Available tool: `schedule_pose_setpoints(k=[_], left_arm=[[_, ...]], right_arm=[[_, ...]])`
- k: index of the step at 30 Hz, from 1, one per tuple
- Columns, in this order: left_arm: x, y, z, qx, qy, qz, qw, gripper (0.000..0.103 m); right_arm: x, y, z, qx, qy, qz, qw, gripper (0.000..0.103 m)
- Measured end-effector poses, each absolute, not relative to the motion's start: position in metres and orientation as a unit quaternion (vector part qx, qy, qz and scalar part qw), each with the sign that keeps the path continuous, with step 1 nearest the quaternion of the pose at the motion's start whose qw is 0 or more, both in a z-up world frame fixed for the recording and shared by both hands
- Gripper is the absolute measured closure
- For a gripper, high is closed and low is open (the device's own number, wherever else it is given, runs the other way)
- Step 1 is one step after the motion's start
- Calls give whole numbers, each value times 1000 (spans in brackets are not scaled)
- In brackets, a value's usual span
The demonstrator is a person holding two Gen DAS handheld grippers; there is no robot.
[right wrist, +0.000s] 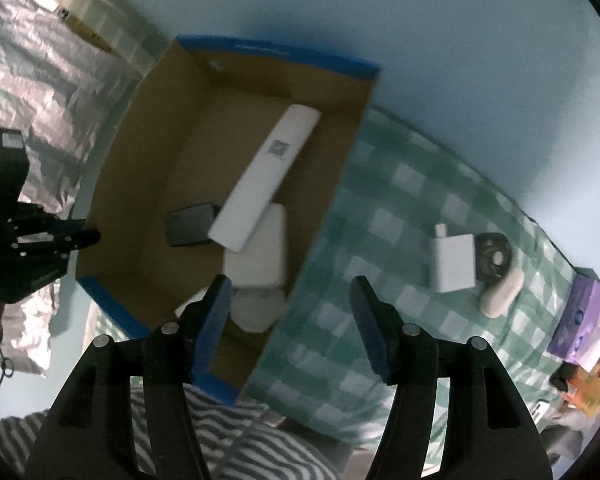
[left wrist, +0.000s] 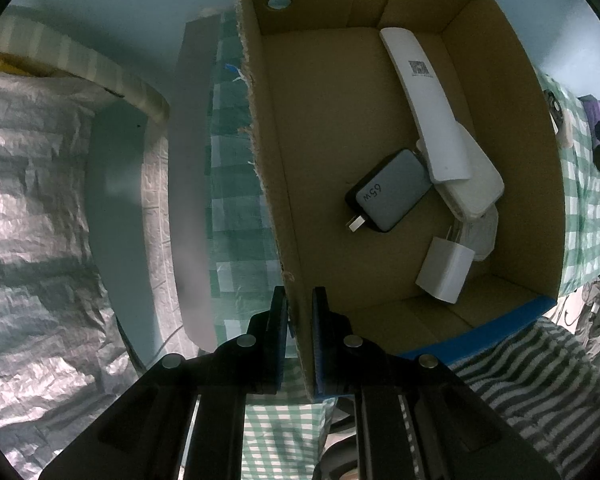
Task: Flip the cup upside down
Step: 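Move the right gripper to the white wall charger and grasp it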
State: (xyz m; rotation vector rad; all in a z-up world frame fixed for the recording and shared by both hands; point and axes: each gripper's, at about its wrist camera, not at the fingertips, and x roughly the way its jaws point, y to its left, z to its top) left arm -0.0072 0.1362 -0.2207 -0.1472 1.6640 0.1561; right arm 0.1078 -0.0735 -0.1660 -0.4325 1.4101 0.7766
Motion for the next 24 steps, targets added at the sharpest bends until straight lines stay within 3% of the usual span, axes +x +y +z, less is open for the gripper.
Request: schedule_pose_setpoints(k=[8, 16, 24], left_arm=[[-7, 136, -221, -66, 738, 72, 667, 93], [-7, 135, -221, -65, 740, 76, 665, 93], [-7, 136, -222, -68, 742, 80, 662, 92]], right_arm=[[149, -124, -175, -169, 639, 305, 686, 41], [191, -165, -220, -157, 661, 274, 680, 41], [204, -167, -262, -207, 665, 291, 656, 41]])
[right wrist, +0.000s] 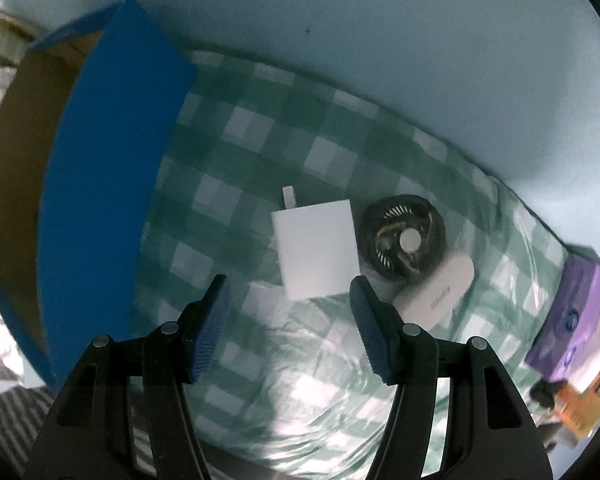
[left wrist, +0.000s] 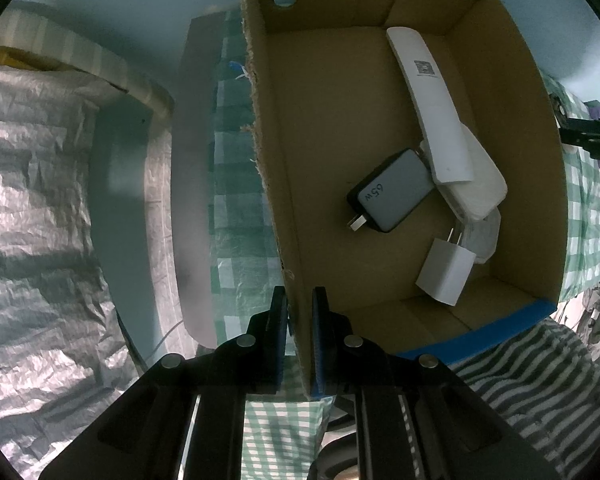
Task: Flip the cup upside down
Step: 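Move the right gripper to the white wall charger and grasp it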
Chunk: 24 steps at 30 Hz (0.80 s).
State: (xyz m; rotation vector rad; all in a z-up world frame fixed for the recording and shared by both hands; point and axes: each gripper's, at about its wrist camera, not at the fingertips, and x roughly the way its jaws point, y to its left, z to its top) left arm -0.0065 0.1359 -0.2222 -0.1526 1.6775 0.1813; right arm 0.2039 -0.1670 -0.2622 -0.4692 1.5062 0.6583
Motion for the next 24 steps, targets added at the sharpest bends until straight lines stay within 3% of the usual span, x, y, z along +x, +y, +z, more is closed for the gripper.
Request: schedule_pose_setpoints(k=[12, 15, 24], left_arm=[[-4, 137, -223, -77, 744, 87, 658, 92], [-4, 137, -223, -77, 744, 87, 658, 92], [-4, 138, -222, -76, 745, 85, 657, 92]], right_arm=[[216, -148, -297, -250, 662, 283, 648, 41], [216, -144, -306, -260, 671, 289, 631, 50], [224, -125, -318, -252, 693, 287, 611, 50]])
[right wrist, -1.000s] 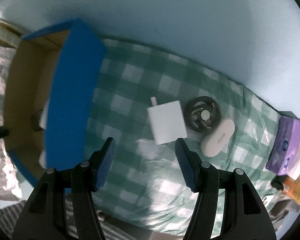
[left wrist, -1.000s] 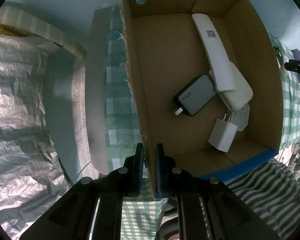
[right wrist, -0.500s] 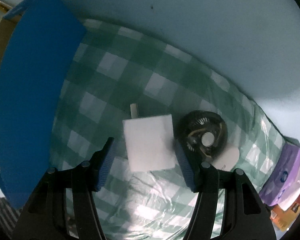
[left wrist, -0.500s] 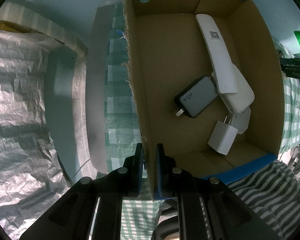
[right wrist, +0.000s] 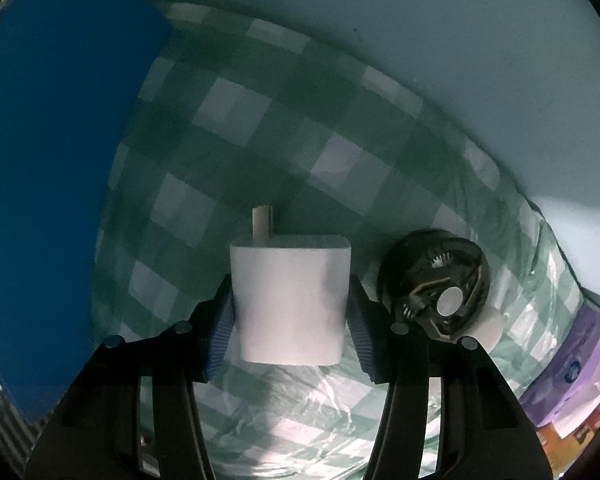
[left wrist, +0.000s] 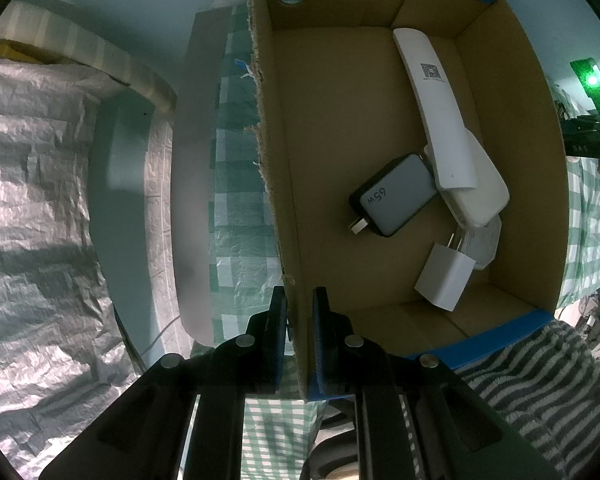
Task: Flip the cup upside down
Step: 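Move the right gripper to the white wall charger and grasp it, then carry the white wall charger into the box and release it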
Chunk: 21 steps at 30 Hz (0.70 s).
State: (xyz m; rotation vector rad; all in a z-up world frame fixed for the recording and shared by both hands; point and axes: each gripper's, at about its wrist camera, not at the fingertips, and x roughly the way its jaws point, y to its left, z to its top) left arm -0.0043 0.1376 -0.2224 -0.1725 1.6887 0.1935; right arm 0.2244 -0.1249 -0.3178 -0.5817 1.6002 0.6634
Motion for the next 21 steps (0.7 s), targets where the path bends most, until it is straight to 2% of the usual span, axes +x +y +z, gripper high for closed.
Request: schedule_pose_setpoints(k=[8, 21], left_arm=[[-3, 137, -223, -74, 746, 83, 657, 92], [-3, 137, -224, -70, 744, 78, 660, 92]], right_arm=[[216, -116, -317, -269, 692, 275, 611, 51], [183, -103, -258, -265, 683, 300, 611, 51]])
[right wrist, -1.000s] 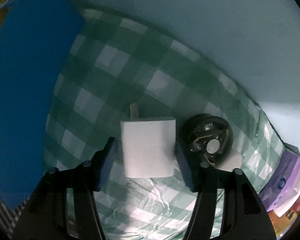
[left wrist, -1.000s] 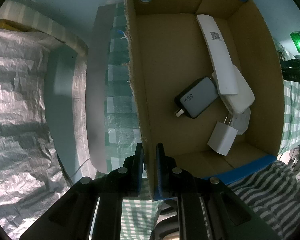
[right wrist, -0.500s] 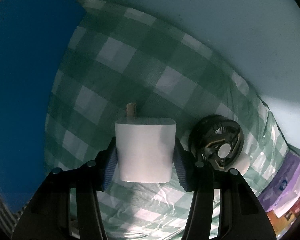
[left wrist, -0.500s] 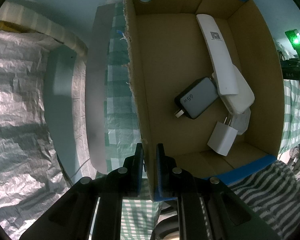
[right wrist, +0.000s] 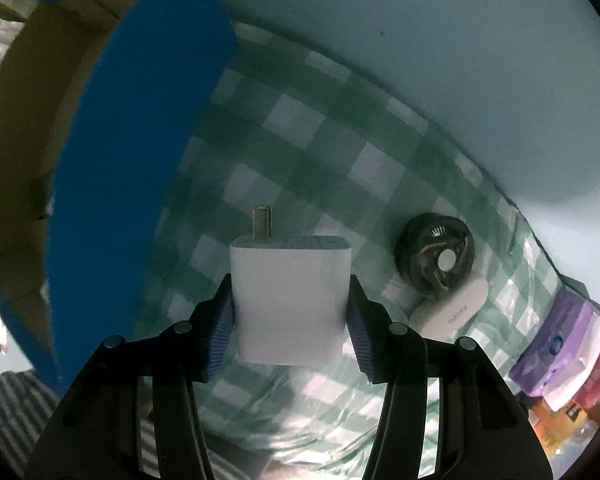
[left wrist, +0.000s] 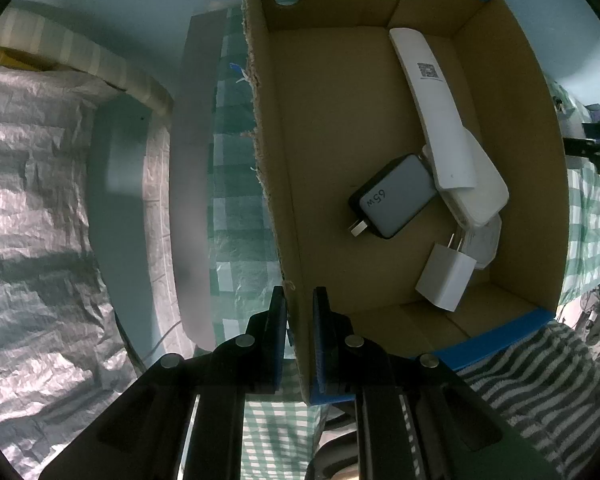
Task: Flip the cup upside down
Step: 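Carry the white wall charger into the box and release it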
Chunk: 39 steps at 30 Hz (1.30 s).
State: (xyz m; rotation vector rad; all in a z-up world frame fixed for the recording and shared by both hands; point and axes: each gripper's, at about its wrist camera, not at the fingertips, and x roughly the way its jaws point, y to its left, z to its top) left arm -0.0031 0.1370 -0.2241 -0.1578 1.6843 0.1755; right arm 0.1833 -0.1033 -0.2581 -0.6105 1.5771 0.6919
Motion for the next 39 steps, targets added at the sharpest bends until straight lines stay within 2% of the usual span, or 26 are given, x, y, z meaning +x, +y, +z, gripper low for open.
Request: schedule_pose_setpoints(k=[20, 39], left_arm=[[-3, 135, -224, -54, 743, 69, 663, 92], [-2, 133, -226, -49, 744, 67, 663, 91]], right_arm=[[120, -54, -146, -257, 618, 400, 627, 51], [51, -7, -215, -342, 620, 430, 561, 51]])
